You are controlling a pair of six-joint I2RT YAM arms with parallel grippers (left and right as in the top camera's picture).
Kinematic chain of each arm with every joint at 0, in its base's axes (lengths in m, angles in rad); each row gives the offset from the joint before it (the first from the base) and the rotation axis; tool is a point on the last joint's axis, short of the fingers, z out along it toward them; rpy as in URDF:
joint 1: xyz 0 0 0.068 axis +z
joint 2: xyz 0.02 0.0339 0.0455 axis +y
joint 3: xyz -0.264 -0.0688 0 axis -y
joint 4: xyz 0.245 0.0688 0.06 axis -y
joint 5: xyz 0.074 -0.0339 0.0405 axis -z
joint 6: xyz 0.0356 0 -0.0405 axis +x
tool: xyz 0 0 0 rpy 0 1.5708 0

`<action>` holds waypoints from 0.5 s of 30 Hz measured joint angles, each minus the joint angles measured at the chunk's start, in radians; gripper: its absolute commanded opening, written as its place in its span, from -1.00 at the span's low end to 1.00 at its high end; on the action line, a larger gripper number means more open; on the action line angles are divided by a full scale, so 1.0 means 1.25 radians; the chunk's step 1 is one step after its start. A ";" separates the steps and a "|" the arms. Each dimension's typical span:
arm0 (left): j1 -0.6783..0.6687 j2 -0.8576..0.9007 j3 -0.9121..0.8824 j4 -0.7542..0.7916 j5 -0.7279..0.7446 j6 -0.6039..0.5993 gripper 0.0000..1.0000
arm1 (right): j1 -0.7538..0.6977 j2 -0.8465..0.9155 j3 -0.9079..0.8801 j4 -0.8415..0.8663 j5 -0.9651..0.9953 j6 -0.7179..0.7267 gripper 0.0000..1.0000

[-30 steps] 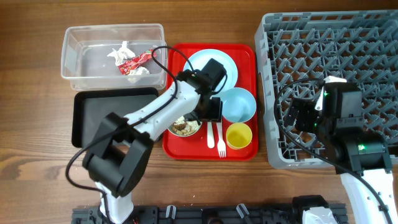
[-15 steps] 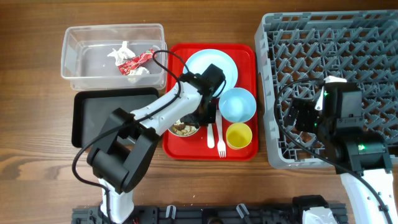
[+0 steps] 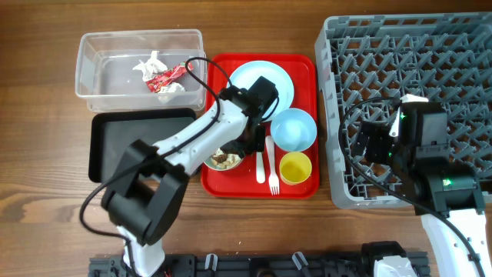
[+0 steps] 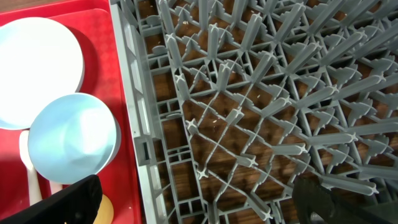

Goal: Sort waste into correct bins and load items into the dishwasher rack
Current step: 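Grasp the rim of the green bowl with the left gripper, then tip the green bowl over the black tray to dump the food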

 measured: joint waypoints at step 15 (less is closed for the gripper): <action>0.312 -0.155 0.005 -0.047 0.177 0.103 -0.92 | 0.000 0.000 0.000 0.000 0.000 0.000 1.00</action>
